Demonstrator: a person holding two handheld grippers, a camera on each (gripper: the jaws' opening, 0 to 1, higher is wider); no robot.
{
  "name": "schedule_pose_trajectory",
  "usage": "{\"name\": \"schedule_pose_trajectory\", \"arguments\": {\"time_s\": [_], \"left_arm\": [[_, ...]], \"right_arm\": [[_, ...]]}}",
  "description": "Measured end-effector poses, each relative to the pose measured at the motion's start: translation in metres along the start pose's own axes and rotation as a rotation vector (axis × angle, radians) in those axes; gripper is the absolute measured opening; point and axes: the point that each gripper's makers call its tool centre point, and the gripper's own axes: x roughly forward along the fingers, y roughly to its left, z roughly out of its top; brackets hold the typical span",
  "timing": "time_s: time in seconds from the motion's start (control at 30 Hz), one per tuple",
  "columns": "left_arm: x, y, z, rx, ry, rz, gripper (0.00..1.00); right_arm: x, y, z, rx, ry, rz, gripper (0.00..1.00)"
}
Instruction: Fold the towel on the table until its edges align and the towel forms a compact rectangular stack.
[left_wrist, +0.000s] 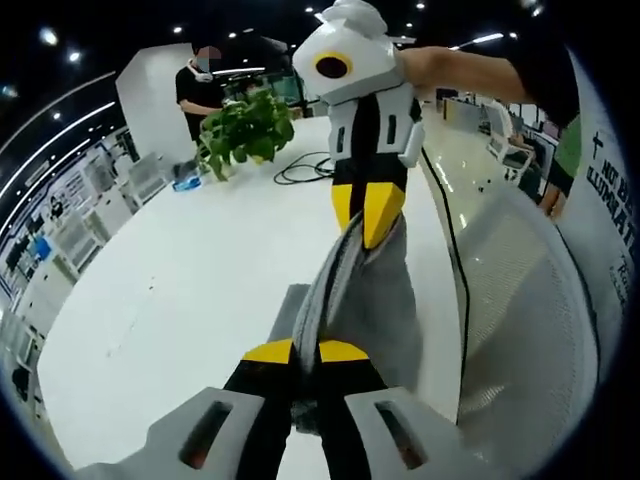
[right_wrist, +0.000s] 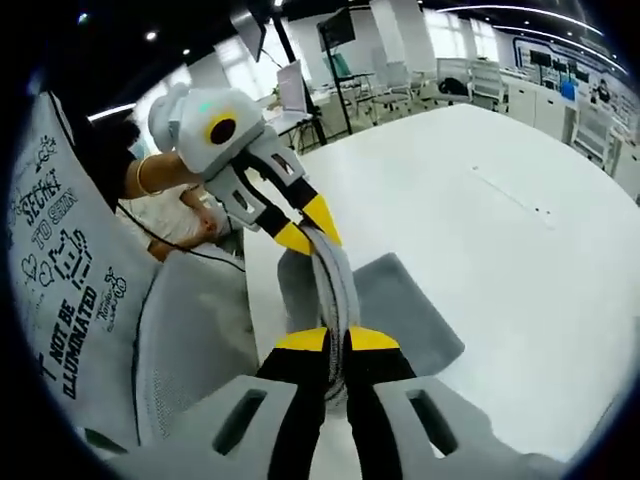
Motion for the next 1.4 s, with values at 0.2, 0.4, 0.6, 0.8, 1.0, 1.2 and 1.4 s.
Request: {"name": "schedule_pose_trajectory", "arguments": {"time_s": [0.2,0.4,0.6,0.8,1.0,1.2,1.4], "left_arm": [[0.024,0.008,-0.017,-0.1,0.007,-0.041,0.07],[0.044,0.012,-0.036,-0.1,0.051,-0.089,0.07],[0.054,0.019,-0.052,0.116,0.137,-0.141,0.08],[0.067,0.028,-0.059,0.099,0.146,-0.179,0.09],[0.081,0.033,-0.071,0.078,0.165,-0.2,0.11],[0.087,0.036,-0.077,0.054,0.175,-0.172,0.13],[0.084,0.046,-0.074,-0.023,0.143,-0.107,0.17]], "right_arm": [[0.015,-0.019,-0.01,-0.022,0.056,-0.03,0.04],[0.033,-0.037,-0.021,-0.018,0.101,-0.025,0.04],[0.047,-0.052,-0.024,-0.017,0.152,-0.012,0.04],[0.052,-0.07,-0.032,0.02,0.195,-0.01,0.04],[0.06,-0.081,-0.044,0.043,0.206,-0.026,0.05],[0.064,-0.1,-0.048,0.05,0.188,-0.086,0.07],[0.056,-0.119,-0.044,0.071,0.141,-0.174,0.08]]}}
